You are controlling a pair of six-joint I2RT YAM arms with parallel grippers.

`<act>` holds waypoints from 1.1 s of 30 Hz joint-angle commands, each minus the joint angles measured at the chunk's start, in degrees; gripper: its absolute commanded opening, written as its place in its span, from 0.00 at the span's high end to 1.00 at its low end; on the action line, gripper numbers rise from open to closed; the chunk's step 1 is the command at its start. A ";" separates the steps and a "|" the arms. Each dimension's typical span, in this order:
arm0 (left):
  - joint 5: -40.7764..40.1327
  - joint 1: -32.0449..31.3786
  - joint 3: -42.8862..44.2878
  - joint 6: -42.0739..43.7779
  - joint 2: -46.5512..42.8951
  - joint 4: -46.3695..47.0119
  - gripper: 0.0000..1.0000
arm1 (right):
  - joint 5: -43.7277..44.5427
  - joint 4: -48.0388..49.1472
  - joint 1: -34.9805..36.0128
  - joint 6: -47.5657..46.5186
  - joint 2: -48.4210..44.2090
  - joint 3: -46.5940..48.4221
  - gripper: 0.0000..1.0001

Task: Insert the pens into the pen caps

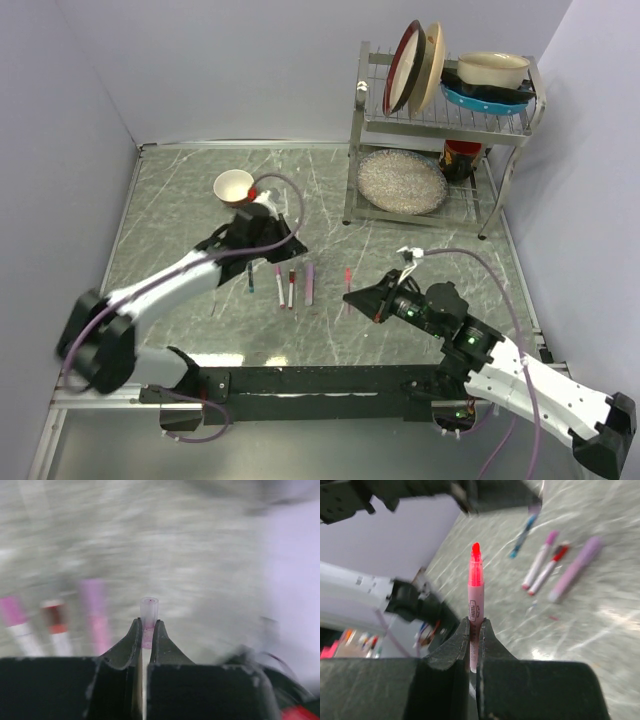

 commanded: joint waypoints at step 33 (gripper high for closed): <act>10.71 -4.81 -19.16 -10.13 -32.27 32.02 0.99 | -5.21 31.31 8.27 5.81 21.61 6.64 1.00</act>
